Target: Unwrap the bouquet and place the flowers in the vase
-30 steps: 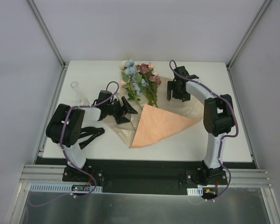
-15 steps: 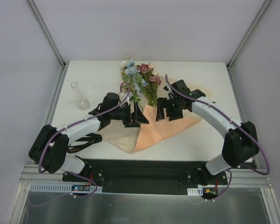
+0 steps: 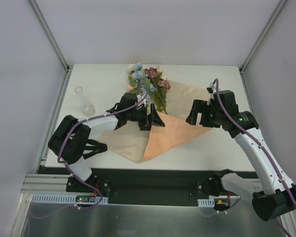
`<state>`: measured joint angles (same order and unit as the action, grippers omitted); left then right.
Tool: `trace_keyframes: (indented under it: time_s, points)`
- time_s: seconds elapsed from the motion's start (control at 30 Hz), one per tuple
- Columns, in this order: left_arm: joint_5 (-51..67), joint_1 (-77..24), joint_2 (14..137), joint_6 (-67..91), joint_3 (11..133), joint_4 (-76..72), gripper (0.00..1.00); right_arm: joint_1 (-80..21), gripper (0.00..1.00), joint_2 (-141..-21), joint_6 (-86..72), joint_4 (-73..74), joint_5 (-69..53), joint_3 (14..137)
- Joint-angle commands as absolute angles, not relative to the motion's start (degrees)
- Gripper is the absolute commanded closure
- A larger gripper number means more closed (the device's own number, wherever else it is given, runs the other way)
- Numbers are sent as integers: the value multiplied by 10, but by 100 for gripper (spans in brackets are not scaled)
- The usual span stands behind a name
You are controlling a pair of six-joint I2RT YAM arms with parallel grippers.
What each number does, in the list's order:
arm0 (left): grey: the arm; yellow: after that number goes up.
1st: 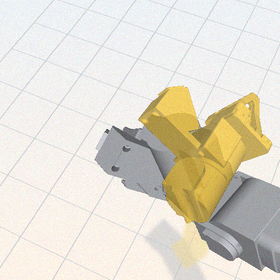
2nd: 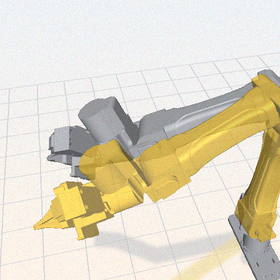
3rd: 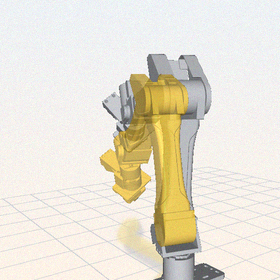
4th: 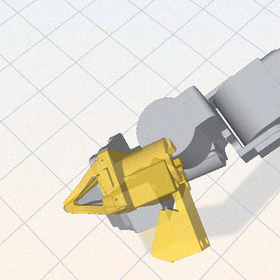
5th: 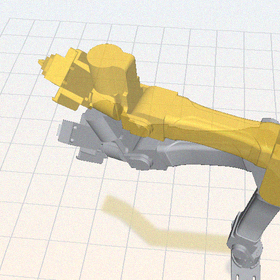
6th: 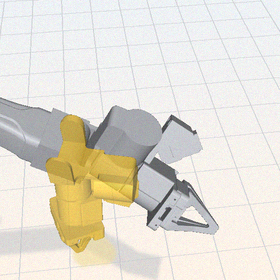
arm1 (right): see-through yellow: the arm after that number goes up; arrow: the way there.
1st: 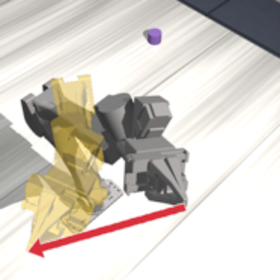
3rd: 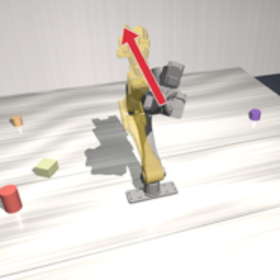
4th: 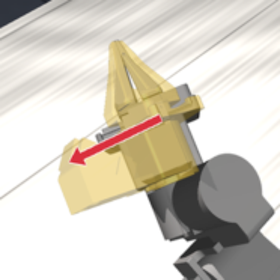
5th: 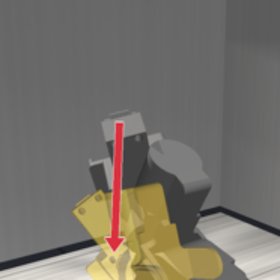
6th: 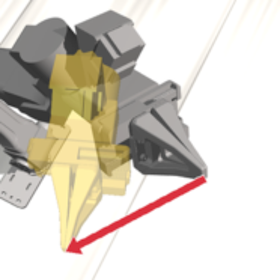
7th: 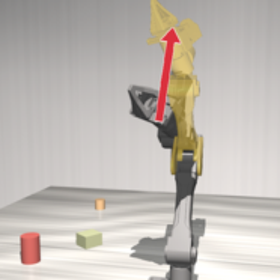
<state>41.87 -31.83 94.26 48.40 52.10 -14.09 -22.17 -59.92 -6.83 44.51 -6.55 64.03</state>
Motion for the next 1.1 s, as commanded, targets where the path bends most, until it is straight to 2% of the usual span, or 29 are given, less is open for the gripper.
trace_keyframes:
  time_s: [0.0, 0.1, 0.17, 0.23, 0.37, 0.6, 0.7, 0.73, 0.83, 0.97, 1.07]
  points:
    - [511, -374, 932, 519, 509, -262, 17, -196, 7, -577, -67, 478, -29, 660]
    - [501, -431, 891, 510, 476, -286, 18, -183, 6, -572, -57, 485, -16, 672]
    - [490, -473, 868, 496, 449, -288, 14, -173, 6, -575, -50, 492, -10, 675]
    - [476, -489, 838, 490, 431, -288, 9, -171, 5, -587, -41, 497, -19, 677]
    - [484, -497, 799, 485, 391, -283, 6, -171, 5, -618, -36, 505, -75, 671]
    - [432, -472, 694, 383, 416, -89, 9, -235, 6, -632, -75, 459, -87, 641]
    - [439, -413, 642, 385, 406, -62, 10, -300, 21, -670, -135, 398, -92, 583]
    - [444, -398, 631, 387, 404, -56, 10, -345, 30, -678, -154, 362, -72, 565]
    - [461, -346, 598, 391, 397, -32, 10, -419, 42, -702, -234, 265, -46, 469]
    - [458, -322, 564, 387, 404, 6, 9, -426, 45, -770, -222, 249, -13, 453]
    - [437, -310, 543, 377, 423, 59, 8, -426, 46, -834, -129, 296, 52, 554]
